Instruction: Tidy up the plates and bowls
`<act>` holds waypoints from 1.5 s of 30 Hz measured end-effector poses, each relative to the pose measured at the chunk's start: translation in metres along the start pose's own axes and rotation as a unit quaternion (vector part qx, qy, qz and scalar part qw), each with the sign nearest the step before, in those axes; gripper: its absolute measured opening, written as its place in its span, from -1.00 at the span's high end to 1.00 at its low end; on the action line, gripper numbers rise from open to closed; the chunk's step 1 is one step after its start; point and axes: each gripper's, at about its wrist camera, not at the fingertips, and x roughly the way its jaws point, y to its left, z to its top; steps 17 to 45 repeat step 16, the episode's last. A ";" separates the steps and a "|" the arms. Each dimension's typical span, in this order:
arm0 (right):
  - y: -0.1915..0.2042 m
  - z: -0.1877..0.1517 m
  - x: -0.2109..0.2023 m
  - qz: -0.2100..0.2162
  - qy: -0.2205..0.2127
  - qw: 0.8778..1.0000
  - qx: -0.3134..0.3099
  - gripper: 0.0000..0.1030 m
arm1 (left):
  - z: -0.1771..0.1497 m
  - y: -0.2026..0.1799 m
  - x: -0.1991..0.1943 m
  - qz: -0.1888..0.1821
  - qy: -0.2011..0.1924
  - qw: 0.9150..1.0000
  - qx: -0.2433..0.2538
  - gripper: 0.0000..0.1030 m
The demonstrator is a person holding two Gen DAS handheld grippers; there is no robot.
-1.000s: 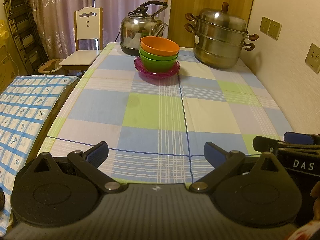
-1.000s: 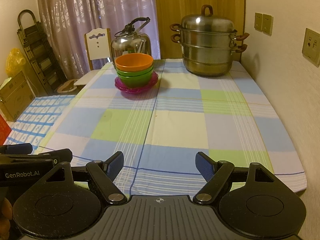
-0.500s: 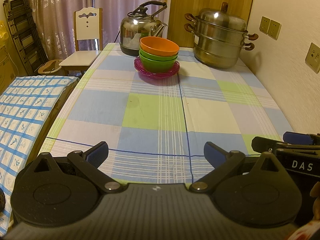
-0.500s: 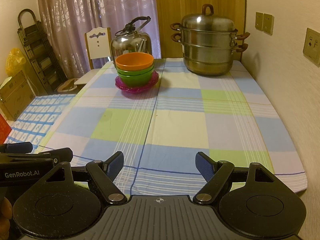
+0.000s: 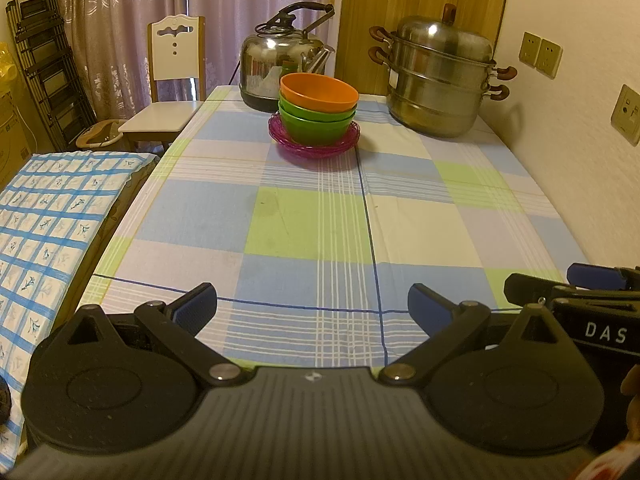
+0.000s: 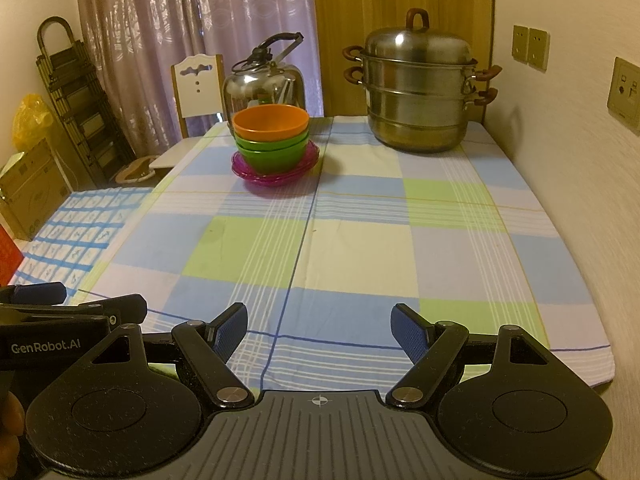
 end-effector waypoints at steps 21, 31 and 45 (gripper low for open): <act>-0.001 0.000 0.000 0.001 0.001 1.000 0.000 -0.52 | 0.000 0.006 -0.001 -0.001 -0.010 1.000 -0.003 -0.97; -0.001 0.000 0.000 0.001 0.001 1.000 0.000 -0.52 | 0.000 0.006 -0.001 -0.001 -0.010 1.000 -0.003 -0.97; -0.001 0.000 0.000 0.001 0.001 1.000 0.000 -0.52 | 0.000 0.006 -0.001 -0.001 -0.010 1.000 -0.003 -0.97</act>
